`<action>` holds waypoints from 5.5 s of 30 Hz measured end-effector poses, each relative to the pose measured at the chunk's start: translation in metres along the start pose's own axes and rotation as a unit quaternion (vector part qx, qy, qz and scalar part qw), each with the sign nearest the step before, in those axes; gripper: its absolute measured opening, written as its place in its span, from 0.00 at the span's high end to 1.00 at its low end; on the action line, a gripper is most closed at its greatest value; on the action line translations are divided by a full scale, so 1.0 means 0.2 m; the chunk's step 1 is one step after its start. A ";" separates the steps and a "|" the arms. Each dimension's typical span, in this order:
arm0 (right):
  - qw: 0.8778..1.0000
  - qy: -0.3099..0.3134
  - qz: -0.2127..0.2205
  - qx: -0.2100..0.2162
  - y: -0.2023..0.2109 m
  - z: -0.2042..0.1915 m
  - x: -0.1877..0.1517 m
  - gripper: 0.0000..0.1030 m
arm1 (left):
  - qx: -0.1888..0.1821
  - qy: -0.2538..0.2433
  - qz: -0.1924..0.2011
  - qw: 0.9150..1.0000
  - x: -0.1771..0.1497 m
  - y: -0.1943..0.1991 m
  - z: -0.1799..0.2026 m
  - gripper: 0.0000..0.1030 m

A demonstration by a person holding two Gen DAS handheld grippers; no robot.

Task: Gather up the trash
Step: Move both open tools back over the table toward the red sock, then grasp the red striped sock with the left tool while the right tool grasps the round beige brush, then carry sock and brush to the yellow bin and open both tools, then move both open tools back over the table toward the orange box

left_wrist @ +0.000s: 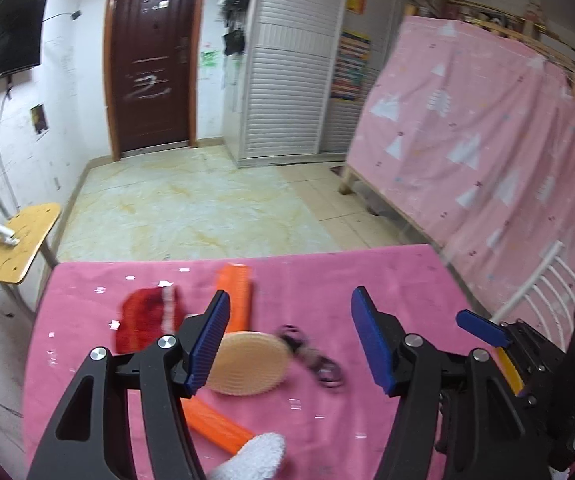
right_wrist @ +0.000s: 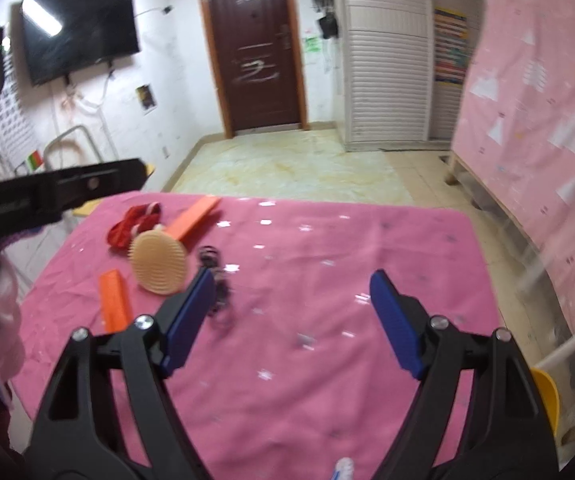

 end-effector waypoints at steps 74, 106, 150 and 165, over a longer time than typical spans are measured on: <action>1.000 0.013 0.021 0.007 0.11 -0.11 0.05 0.32 | 0.128 -0.023 -0.102 0.986 -0.20 -0.33 -0.58 0.94; 0.965 -0.201 0.052 -0.159 0.63 1.22 -0.54 0.31 | -0.120 -0.154 -0.032 0.980 -0.15 0.12 1.27 0.94; 0.982 -0.154 0.056 -0.089 0.50 0.86 -0.35 0.22 | -0.087 -0.081 -0.023 0.993 -0.19 0.11 1.00 0.60; 0.998 -0.058 0.007 -0.005 0.11 0.24 -0.12 0.21 | 0.046 -0.003 -0.044 0.998 -0.25 0.08 0.20 0.56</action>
Point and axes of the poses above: each gripper's, at about its wrist camera, not at the fingertips, and y roughly against the way its jaws point, z to its right, x to its top, the point moved 5 cm from there along -y, roughly the way its jaws point, and after that the axes turned 6 degrees about z, right-handed, at the moved point
